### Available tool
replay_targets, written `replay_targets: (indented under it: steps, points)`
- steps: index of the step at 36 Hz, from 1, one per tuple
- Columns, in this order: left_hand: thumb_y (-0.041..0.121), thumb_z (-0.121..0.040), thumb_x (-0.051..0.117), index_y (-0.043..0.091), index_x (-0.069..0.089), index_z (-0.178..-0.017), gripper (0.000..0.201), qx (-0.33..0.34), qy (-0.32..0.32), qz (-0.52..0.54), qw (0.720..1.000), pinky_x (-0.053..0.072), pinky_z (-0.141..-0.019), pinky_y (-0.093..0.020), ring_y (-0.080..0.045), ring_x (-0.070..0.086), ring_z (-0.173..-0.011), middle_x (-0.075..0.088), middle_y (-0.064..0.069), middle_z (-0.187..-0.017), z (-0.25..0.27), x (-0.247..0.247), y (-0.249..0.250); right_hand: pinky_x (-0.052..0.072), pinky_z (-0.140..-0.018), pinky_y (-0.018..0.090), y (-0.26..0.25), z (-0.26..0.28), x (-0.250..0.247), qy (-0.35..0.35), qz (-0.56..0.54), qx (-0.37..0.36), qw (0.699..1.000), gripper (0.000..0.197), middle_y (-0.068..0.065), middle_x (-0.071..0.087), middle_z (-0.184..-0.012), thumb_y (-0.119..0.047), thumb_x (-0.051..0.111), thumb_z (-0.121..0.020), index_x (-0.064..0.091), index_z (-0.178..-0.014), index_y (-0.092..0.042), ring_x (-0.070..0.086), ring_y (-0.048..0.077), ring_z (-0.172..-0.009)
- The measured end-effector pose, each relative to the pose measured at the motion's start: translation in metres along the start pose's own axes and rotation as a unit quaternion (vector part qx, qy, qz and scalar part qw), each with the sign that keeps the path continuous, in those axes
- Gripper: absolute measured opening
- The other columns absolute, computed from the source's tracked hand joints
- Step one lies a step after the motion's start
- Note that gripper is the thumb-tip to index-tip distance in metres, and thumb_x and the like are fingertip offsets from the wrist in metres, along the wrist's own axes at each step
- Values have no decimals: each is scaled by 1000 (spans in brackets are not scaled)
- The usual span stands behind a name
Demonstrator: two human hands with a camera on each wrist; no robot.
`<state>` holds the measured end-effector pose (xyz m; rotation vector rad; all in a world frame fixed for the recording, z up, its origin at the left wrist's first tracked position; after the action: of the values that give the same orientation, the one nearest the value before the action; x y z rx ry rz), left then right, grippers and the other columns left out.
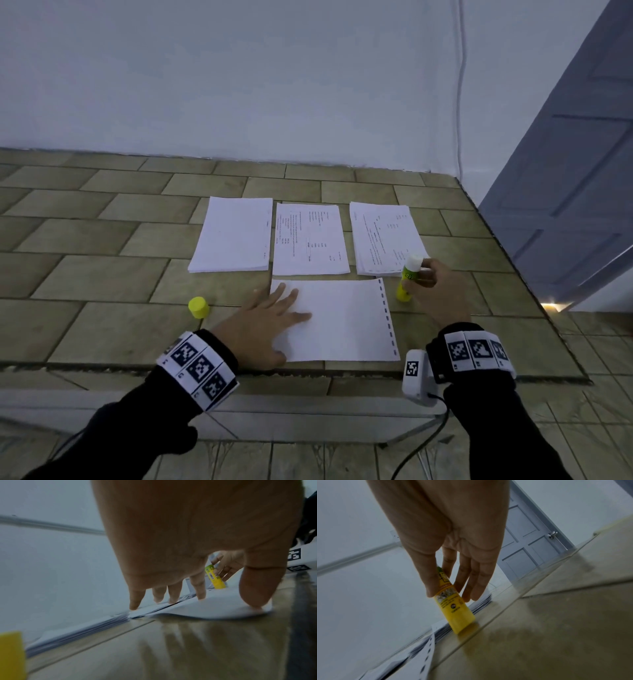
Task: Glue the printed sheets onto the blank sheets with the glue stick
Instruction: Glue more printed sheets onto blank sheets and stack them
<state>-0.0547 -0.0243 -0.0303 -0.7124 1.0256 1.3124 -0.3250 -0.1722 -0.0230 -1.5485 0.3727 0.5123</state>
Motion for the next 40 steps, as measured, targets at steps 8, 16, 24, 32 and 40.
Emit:
replay_targets:
  steps: [8, 16, 24, 32, 40]
  points:
    - [68, -82, 30, 24, 20, -154, 85, -101, 116, 171, 973, 7, -122, -43, -11, -1, -150, 4, 3, -164, 2, 14, -22, 42, -66, 13, -24, 9, 14, -116, 17, -82, 990, 39, 1, 59, -107, -20, 67, -90, 55, -127, -19, 60, 17, -92]
    - [89, -60, -24, 20, 9, -157, 123, -137, 168, 82, 973, -6, -120, -51, -18, -12, -150, -6, 0, -164, -11, 39, -20, 40, -59, 3, -50, 9, 53, -121, 40, -113, 985, 38, -1, 61, -95, -19, 80, -76, 62, -109, -16, 53, 0, -76]
    - [87, -65, -20, 24, 15, -156, 116, -143, 195, 67, 968, -4, -119, -51, -19, -3, -151, 2, 1, -165, -15, 47, -22, 41, -61, 19, -81, 8, 95, -140, 42, -112, 983, 49, 3, 57, -100, -21, 83, -69, 55, -110, -21, 55, 17, -87]
    - [87, -70, -14, 23, 17, -156, 111, -135, 210, 69, 966, -3, -120, -53, -19, -2, -151, 4, 0, -164, -16, 50, -23, 52, -78, 45, -108, 14, 131, -192, 92, -182, 960, 30, 15, 65, -93, -10, 76, -73, 60, -97, -2, 61, 32, -87]
    - [86, -69, -16, 24, 10, -156, 110, -144, 196, 57, 968, -4, -120, -53, -16, -9, -151, -5, 2, -164, -16, 52, -24, 35, -74, 30, -115, 15, 152, -208, 202, -216, 932, 38, 15, 53, -112, -11, 64, -84, 47, -118, -6, 52, 32, -102]
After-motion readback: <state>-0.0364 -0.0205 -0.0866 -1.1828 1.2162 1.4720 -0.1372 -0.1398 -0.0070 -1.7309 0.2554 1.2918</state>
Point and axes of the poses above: each hand's wrist, its own z-axis away from the middle knuckle, its own x-axis out of the palm, y = z × x, the point moved 1 cm from there along -z, towards the middle knuckle
